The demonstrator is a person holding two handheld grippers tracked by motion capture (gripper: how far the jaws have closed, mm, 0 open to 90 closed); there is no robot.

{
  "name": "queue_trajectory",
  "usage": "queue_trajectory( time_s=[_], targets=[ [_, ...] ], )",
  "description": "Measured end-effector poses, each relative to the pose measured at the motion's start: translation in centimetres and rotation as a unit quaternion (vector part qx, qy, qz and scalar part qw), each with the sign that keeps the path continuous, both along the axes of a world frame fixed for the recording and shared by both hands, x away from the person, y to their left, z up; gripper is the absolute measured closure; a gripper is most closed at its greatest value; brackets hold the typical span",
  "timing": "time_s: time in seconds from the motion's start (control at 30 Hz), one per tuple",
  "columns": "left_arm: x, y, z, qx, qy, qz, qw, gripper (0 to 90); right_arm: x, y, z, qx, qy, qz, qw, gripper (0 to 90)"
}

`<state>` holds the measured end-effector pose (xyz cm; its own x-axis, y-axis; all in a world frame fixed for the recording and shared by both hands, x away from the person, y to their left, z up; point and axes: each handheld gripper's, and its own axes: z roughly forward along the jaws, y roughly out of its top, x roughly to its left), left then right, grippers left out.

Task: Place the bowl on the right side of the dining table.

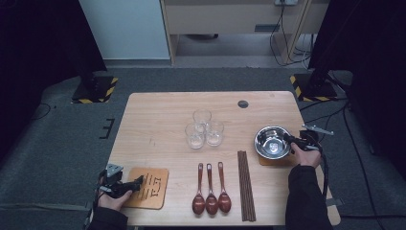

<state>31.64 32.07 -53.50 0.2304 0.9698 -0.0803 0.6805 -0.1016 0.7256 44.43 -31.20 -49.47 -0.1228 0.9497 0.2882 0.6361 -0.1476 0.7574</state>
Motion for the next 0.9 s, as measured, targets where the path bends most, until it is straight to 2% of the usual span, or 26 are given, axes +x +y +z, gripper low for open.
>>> queue_trajectory(
  time_s=[0.1,0.3,0.53,0.8,0.9],
  targets=[
    [0.0,0.0,0.0,0.001,0.001,-0.001,1.0000,2.8,0.1,-0.1,-0.1,-0.005,-0.002,0.001,1.0000,82.8],
    [0.0,0.0,0.0,0.002,0.001,0.000,1.0000,2.6,0.3,-0.3,-0.5,-0.025,0.009,-0.002,0.9996,81.1],
    [0.0,0.0,0.0,0.002,0.001,0.000,1.0000,2.5,0.5,-0.6,-0.8,-0.038,0.021,-0.007,0.9990,79.1],
    [0.0,0.0,0.0,0.002,0.001,0.001,1.0000,2.5,0.6,-0.7,-1.1,-0.045,0.032,-0.011,0.9984,77.7],
    [0.0,0.0,0.0,0.002,0.001,0.000,1.0000,2.5,0.7,-0.7,-1.2,-0.046,0.033,-0.010,0.9984,74.2]
  ],
)
